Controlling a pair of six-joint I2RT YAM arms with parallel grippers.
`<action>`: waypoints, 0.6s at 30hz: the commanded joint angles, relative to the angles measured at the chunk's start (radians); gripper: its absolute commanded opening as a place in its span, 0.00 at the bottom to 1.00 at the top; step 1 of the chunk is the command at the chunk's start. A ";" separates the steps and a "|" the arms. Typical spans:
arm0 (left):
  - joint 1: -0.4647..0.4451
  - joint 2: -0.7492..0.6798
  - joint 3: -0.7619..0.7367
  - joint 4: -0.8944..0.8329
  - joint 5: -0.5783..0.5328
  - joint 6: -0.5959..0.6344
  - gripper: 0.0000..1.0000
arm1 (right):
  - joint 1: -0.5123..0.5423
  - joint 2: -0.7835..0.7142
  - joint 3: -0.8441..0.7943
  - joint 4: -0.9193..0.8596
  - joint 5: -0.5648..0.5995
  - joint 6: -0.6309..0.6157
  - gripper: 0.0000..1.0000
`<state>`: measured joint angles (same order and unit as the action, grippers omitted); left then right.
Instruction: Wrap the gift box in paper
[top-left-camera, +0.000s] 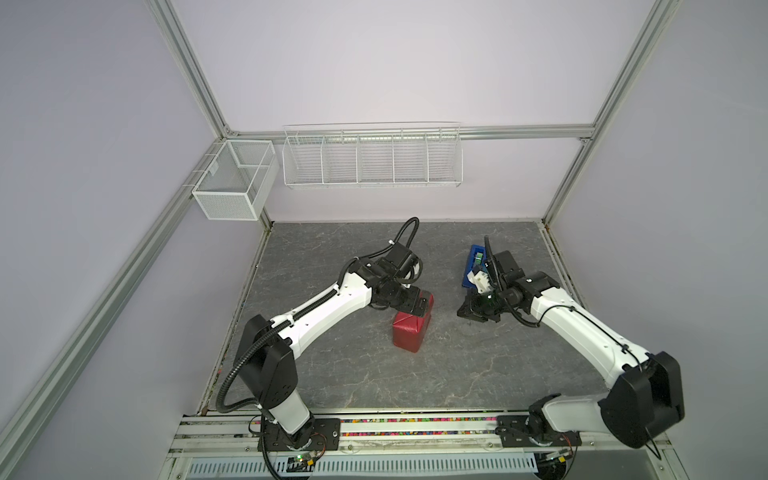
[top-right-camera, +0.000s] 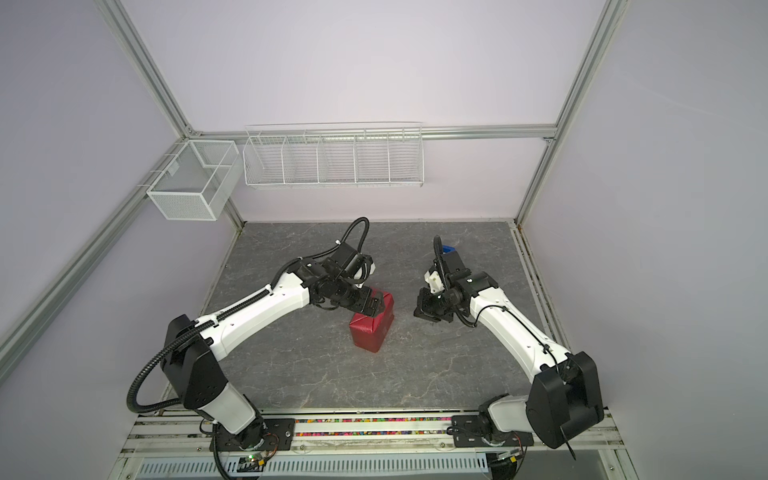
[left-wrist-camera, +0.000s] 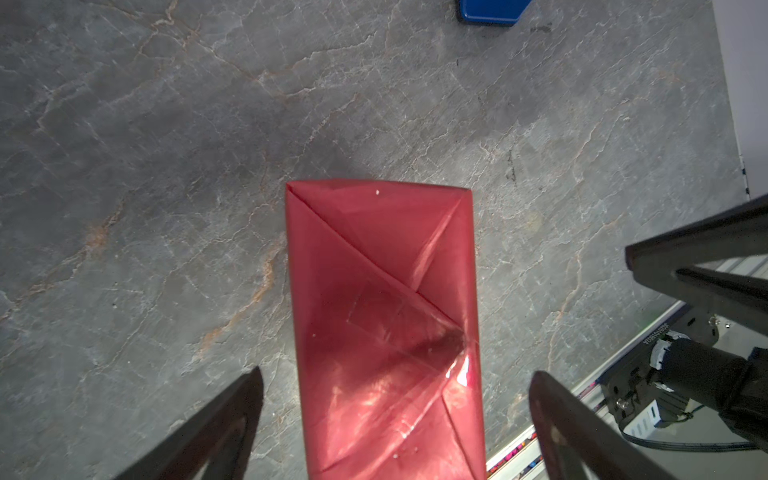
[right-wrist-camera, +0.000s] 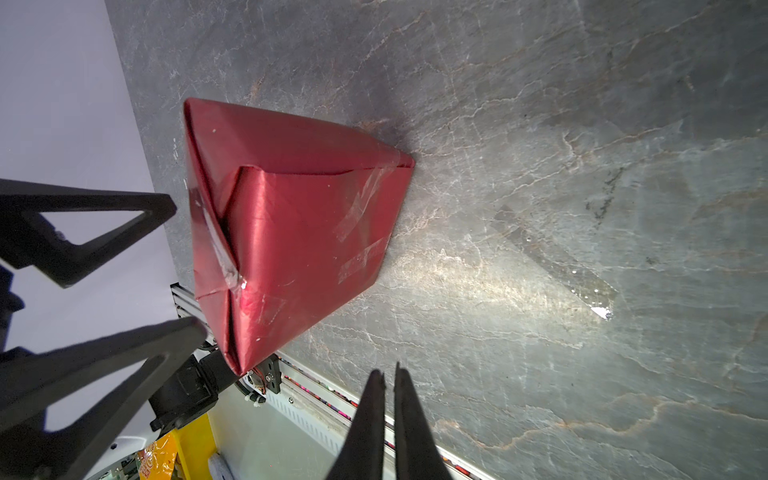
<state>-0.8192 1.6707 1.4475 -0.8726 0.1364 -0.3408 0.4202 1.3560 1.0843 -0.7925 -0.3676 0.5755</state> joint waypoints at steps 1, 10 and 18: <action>-0.024 0.039 -0.011 0.012 -0.027 -0.044 0.99 | -0.007 -0.028 -0.022 -0.004 -0.017 -0.008 0.11; -0.046 0.119 0.020 -0.015 -0.052 -0.047 0.96 | -0.005 -0.061 -0.058 0.007 -0.028 -0.008 0.11; -0.048 0.127 0.043 -0.045 -0.064 -0.032 0.83 | -0.009 -0.072 -0.063 0.002 -0.024 -0.008 0.10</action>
<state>-0.8589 1.7958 1.4506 -0.8791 0.0841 -0.3721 0.4194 1.3033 1.0336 -0.7887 -0.3832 0.5751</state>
